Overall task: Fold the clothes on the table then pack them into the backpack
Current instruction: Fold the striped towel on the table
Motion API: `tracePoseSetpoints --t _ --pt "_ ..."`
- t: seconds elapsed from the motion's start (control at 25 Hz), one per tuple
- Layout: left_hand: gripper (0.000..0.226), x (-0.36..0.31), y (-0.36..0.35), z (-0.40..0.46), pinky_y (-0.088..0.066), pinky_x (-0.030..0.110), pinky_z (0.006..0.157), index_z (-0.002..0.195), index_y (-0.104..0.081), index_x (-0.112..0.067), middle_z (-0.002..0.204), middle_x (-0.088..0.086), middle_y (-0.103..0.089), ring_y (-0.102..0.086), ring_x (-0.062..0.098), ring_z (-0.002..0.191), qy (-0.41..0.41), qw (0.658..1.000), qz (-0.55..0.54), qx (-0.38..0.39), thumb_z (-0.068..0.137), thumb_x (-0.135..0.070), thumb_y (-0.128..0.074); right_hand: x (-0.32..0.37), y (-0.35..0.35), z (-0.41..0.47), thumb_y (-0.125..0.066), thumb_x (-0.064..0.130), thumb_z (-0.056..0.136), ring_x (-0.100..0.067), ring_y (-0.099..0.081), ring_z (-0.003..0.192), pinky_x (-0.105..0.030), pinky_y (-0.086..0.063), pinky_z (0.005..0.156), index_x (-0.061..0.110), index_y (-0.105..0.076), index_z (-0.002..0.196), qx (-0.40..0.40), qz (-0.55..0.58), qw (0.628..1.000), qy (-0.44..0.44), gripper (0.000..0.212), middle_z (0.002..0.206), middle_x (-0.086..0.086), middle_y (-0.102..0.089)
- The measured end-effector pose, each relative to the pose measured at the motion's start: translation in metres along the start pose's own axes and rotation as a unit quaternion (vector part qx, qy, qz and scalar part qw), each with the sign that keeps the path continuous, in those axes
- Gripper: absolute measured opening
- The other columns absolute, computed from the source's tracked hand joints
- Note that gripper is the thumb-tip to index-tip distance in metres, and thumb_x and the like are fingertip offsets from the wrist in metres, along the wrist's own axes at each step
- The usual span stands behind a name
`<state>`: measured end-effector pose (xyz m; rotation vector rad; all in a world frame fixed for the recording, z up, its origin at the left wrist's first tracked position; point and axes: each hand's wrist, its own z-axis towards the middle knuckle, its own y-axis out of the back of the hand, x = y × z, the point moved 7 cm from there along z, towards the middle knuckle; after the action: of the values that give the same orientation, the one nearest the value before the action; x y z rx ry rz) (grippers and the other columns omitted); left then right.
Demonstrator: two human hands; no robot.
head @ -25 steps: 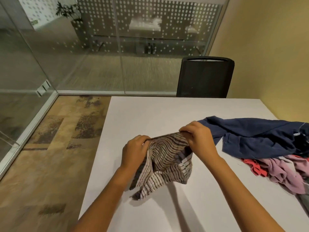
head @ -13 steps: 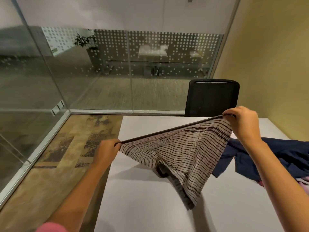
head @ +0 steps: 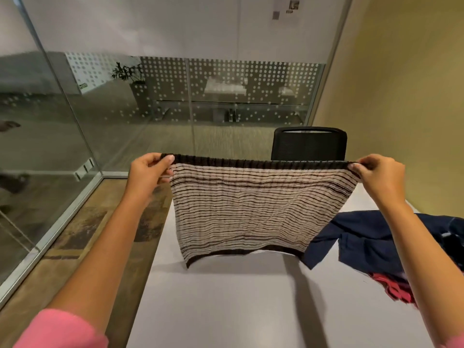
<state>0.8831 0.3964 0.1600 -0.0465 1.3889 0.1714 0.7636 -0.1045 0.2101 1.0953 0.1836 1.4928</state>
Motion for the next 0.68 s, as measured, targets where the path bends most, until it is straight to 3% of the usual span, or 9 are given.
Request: tracePoseSetpoints --t 0.28,0.44,0.68 --pt "0.017 -0.040 0.003 0.002 -0.052 0.014 0.053 0.108 -0.063 -0.005 0.076 0.007 -0.064 -0.062 0.011 0.065 -0.018 0.998 0.007 -0.059 0.095 -0.016 -0.059 0.012 0.026 0.016 -0.068 0.021 0.087 -0.032 -0.066 0.087 -0.027 -0.039 0.070 0.001 -0.073 0.096 0.035 -0.010 0.999 0.035 0.023 0.093 -0.018 -0.072" --pt "0.017 -0.053 0.001 -0.006 -0.051 0.018 0.056 0.105 -0.066 -0.008 0.078 0.001 -0.065 -0.061 0.009 0.071 -0.018 0.997 0.038 -0.068 0.095 -0.019 -0.059 0.008 0.029 0.016 -0.066 0.014 0.088 -0.032 -0.066 0.092 -0.037 -0.052 0.080 0.005 -0.073 0.099 0.061 0.077 0.995 0.006 0.016 0.093 -0.015 -0.071" --pt "0.017 -0.067 -0.002 -0.010 -0.051 0.028 0.075 0.103 -0.068 -0.014 0.092 -0.002 -0.066 -0.061 0.013 0.090 -0.019 0.995 0.069 -0.077 0.094 -0.026 -0.060 0.026 0.044 0.014 -0.066 0.021 0.088 -0.032 -0.057 0.095 -0.027 -0.035 0.073 0.009 -0.074 0.100 0.024 0.014 0.999 0.022 0.019 0.098 -0.017 -0.061"
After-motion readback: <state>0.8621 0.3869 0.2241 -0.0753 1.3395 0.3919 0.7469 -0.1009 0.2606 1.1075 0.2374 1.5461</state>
